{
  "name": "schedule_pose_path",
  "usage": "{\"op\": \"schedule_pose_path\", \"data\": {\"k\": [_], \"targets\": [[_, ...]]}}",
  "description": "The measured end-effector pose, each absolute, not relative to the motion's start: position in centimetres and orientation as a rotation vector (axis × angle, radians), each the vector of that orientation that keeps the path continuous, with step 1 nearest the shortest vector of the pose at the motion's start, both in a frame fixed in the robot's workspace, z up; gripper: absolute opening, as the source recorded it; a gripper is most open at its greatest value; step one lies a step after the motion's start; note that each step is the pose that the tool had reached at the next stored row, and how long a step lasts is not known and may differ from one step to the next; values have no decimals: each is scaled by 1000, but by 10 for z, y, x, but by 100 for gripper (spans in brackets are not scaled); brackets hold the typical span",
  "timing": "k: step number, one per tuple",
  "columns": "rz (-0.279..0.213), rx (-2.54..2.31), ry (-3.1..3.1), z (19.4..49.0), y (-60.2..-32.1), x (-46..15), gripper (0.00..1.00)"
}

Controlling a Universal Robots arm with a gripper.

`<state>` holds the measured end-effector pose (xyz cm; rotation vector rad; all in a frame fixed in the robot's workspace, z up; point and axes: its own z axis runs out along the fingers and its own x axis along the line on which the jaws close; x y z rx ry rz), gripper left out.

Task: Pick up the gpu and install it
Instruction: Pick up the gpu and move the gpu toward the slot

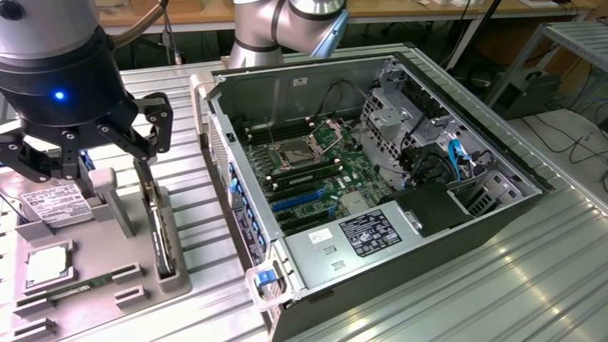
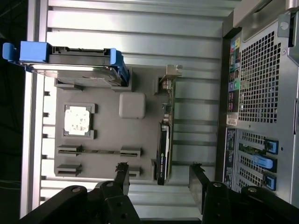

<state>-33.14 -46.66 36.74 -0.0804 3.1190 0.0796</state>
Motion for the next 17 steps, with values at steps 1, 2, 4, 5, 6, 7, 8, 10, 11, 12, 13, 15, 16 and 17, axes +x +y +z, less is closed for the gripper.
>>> {"op": "schedule_pose_path", "data": {"k": [1,2,4,5,6,7,8,10,11,12,13,15,16,17], "targets": [[80,-80,3119,367,-467,-331,63],[80,-80,3119,367,-466,-331,63],[80,-80,3119,366,-466,-331,63],[80,-80,3119,366,-466,-331,63],[80,-80,3119,366,-466,-331,63],[80,-80,3119,365,-466,-331,63],[80,-80,3119,365,-466,-330,63],[80,-80,3119,365,-466,-330,63],[80,-80,3119,365,-466,-329,63],[80,-80,3119,365,-466,-329,63],[80,-80,3119,364,-465,-329,63],[80,-80,3119,364,-465,-329,63],[80,-80,3119,364,-465,-328,63],[80,-80,3119,363,-465,-328,63]]}}
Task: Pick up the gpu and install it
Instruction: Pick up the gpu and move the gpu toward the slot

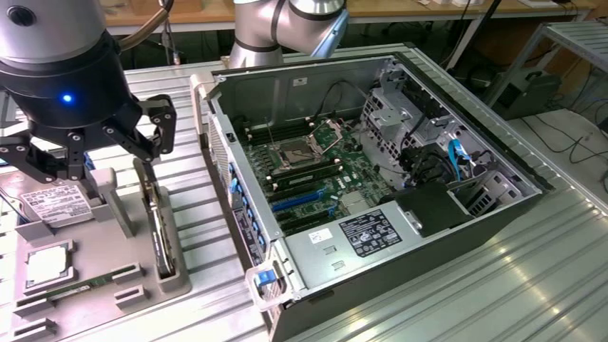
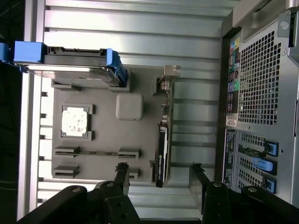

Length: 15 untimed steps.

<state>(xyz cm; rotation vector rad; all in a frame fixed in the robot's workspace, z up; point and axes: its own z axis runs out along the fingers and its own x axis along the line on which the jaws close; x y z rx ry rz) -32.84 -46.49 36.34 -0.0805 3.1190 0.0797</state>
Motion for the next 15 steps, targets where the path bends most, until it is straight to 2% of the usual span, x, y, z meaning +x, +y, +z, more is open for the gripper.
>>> {"op": "schedule_pose_path", "data": {"k": [15], "targets": [[80,-80,3119,358,-463,-328,63]]}}
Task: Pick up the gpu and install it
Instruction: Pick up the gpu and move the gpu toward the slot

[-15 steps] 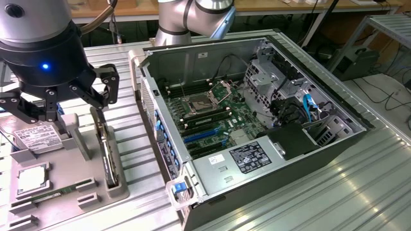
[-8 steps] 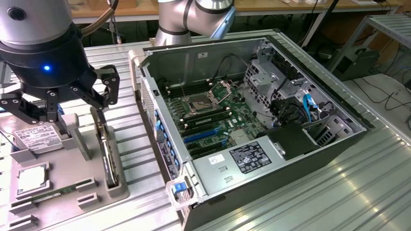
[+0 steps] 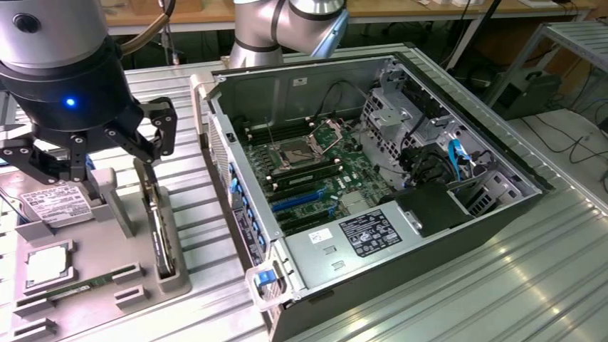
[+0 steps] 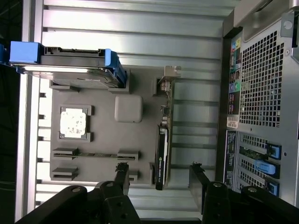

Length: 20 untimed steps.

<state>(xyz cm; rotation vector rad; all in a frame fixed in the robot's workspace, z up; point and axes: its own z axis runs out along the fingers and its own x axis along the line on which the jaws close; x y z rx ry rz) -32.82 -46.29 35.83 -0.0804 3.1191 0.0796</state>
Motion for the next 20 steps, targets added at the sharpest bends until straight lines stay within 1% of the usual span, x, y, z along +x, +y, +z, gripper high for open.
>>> {"op": "schedule_pose_path", "data": {"k": [20], "targets": [[78,-81,3119,348,-462,-321,63]]}}
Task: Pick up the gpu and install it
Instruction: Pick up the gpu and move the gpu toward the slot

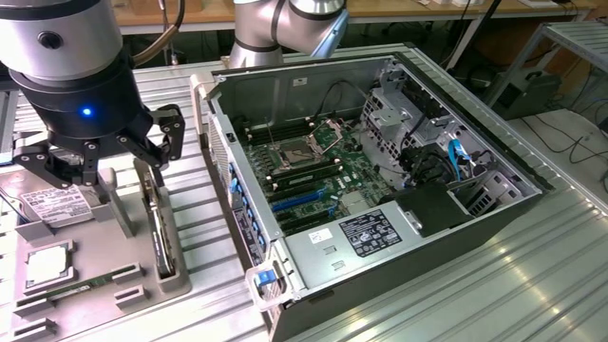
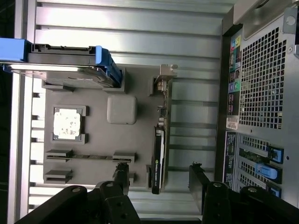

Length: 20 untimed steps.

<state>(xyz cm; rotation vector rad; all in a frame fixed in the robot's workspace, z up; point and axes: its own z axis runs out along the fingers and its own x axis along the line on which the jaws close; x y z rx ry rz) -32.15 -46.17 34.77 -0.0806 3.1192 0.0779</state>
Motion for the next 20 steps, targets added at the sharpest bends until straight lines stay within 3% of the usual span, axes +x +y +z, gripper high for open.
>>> {"op": "schedule_pose_path", "data": {"k": [20], "targets": [[78,-74,3119,329,-462,-319,63]]}}
